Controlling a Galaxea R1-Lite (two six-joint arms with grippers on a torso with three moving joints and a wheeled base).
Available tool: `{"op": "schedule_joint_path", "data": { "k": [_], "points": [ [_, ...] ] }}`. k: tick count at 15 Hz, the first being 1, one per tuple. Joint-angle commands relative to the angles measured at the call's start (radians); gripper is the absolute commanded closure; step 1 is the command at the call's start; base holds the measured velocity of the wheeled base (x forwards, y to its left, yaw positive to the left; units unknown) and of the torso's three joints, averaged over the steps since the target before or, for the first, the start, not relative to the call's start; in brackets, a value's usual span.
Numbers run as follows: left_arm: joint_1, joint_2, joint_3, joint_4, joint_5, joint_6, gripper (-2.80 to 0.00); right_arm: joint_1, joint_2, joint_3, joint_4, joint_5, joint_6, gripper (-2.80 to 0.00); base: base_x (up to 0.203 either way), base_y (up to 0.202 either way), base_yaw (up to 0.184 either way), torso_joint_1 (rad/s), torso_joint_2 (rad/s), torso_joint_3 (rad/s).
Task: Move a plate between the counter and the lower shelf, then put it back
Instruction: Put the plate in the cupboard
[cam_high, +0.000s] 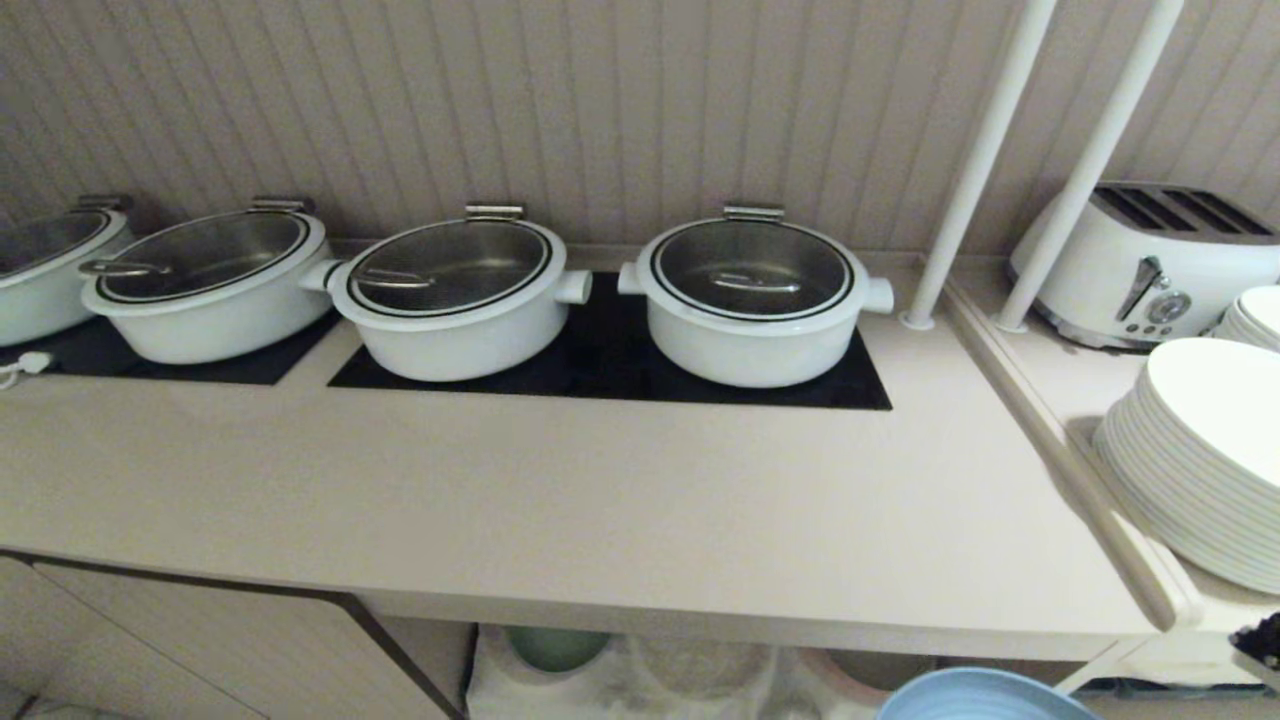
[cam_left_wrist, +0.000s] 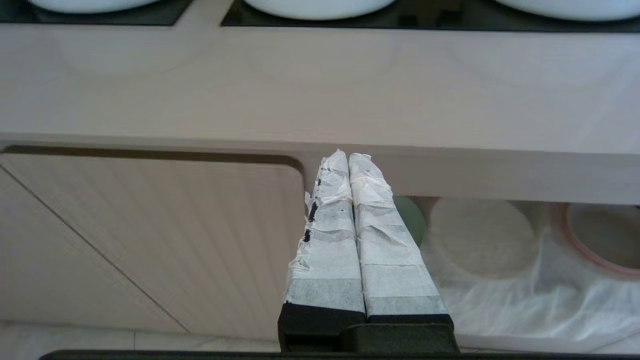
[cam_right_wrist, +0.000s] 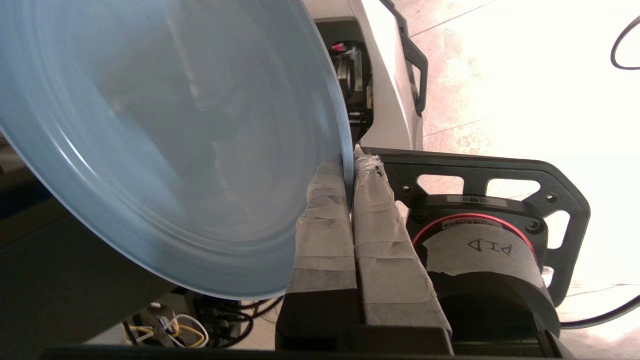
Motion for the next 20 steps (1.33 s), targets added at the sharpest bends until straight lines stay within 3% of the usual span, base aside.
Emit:
{"op": "schedule_joint_path", "data": {
  "k": [1,6,11,20],
  "points": [
    [-0.001,0.000,0.000,0.000,-0.001,0.000,0.00,0.001,0.000,0.001,0.005,0.001,0.002,0.00,0.000,0.000,0.000,0.000,0.00,0.000],
    [-0.001,0.000,0.000,0.000,0.001,-0.007,0.00,0.001,0.003,0.002,0.005,0.001,0.002,0.00,0.000,0.000,0.000,0.000,0.00,0.000],
    [-0.001,0.000,0.000,0.000,-0.001,-0.007,0.00,0.001,0.000,0.013,0.003,0.001,0.002,0.00,-0.170,-0.083,-0.001,0.001,0.00,0.002],
    [-0.001,0.000,0.000,0.000,-0.001,-0.007,0.00,0.001,0.003,0.010,0.002,0.001,0.002,0.00,-0.003,-0.005,0.001,-0.002,0.00,0.000]
  ]
}}
